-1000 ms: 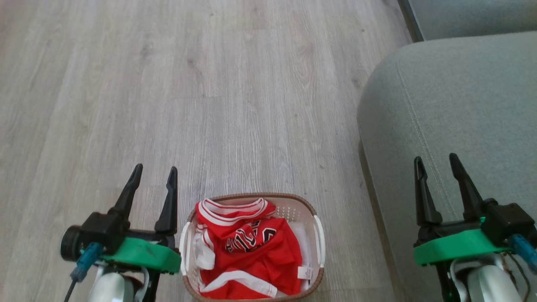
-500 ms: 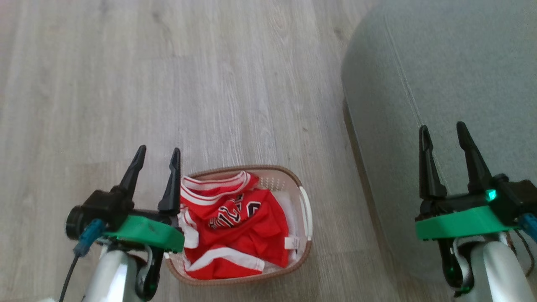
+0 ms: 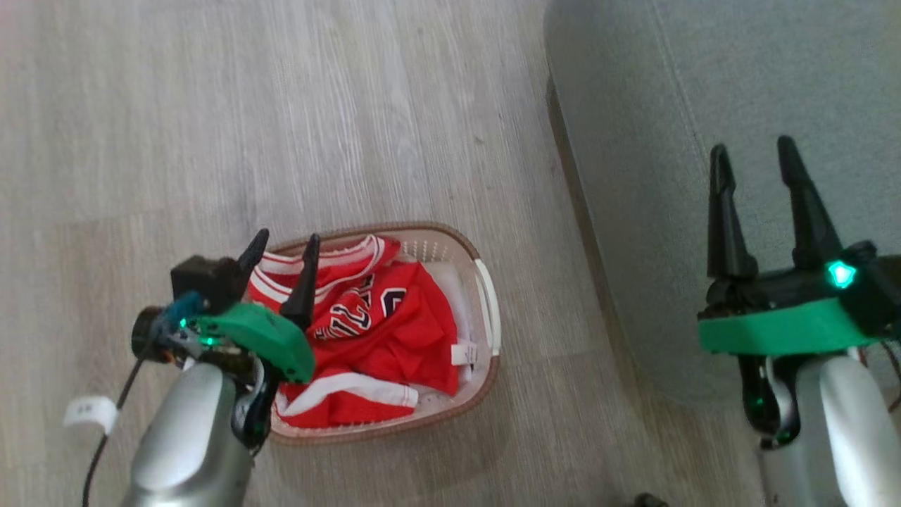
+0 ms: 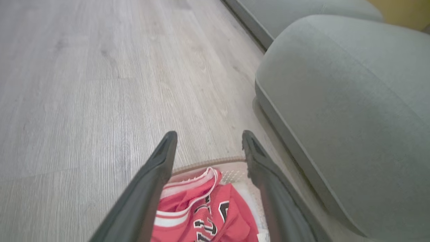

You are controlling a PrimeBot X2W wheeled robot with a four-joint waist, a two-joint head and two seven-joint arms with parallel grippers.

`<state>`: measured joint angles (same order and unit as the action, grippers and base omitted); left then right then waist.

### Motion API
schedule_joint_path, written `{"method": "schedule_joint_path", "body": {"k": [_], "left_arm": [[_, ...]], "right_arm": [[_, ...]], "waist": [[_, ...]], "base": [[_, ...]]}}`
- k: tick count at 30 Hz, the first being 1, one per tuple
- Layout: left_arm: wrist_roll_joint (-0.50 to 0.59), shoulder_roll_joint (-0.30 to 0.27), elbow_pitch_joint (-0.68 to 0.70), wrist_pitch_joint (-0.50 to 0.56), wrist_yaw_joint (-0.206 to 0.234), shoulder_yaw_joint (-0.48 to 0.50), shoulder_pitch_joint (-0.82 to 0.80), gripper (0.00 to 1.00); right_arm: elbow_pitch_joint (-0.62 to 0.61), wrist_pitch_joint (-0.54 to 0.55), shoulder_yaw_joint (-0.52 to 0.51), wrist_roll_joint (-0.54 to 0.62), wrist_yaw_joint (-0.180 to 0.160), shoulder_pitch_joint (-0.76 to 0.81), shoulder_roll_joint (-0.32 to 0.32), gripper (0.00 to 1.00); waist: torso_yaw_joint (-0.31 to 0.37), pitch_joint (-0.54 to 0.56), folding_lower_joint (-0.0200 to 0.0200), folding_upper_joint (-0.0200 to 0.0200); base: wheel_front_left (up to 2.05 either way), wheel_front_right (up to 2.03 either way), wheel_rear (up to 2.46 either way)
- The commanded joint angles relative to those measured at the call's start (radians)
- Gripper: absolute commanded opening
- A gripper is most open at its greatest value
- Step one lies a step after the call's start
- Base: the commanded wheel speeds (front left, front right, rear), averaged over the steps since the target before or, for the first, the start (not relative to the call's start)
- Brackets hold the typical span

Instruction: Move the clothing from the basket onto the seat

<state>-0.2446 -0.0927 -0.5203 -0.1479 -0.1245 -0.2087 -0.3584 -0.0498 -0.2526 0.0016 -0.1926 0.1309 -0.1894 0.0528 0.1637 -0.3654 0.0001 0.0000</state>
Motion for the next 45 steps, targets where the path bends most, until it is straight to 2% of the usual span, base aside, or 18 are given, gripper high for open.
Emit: {"method": "schedule_joint_path", "body": {"k": [1, 8, 16, 28, 37, 44, 45], "left_arm": [[-0.01, -0.028, -0.005, 0.013, -0.006, 0.015, -0.042, 1.0], [-0.08, -0.046, -0.155, 0.085, -0.006, -0.039, -0.137, 1.0], [-0.15, -0.05, -0.324, 0.2, -0.006, -0.146, -0.288, 1.0], [-0.157, -0.091, -0.549, 0.264, -0.006, -0.253, -0.498, 1.0], [-0.165, -0.105, -0.66, 0.292, -0.006, -0.31, -0.578, 1.0], [-0.159, -0.103, -0.729, 0.378, -0.006, -0.346, -0.602, 1.0], [-0.161, -0.103, -0.732, 0.378, -0.006, -0.347, -0.604, 0.93]], "right_arm": [[-0.046, -0.009, 0.021, -0.017, 0.0, -0.032, -0.001, 1.0], [-0.086, -0.009, 0.024, -0.044, 0.0, -0.079, -0.002, 1.0], [-0.145, -0.009, 0.018, -0.051, 0.0, -0.128, -0.002, 1.0], [-0.21, -0.009, 0.036, -0.077, 0.0, -0.204, -0.002, 1.0], [-0.232, -0.009, 0.045, -0.097, 0.0, -0.22, -0.003, 1.0], [-0.232, -0.009, 0.056, -0.106, 0.0, -0.225, -0.003, 1.0], [-0.232, -0.009, 0.056, -0.107, 0.0, -0.225, -0.003, 1.0]], "waist": [[0.019, -0.042, -0.0001, 0.0], [0.038, -0.118, -0.0001, 0.0], [0.053, -0.231, -0.0001, 0.0], [0.112, -0.403, -0.0001, 0.0], [0.148, -0.483, -0.0001, 0.0], [0.164, -0.517, -0.0001, 0.0], [0.165, -0.519, -0.0001, 0.0]], "base": [[0.0, 0.0, 0.0], [0.0, 0.0, 0.0], [0.0, 0.0, 0.0], [0.0, 0.0, 0.0], [0.0, 0.0, 0.0], [0.0, 0.0, 0.0], [0.0, 0.0, 0.0]]}}
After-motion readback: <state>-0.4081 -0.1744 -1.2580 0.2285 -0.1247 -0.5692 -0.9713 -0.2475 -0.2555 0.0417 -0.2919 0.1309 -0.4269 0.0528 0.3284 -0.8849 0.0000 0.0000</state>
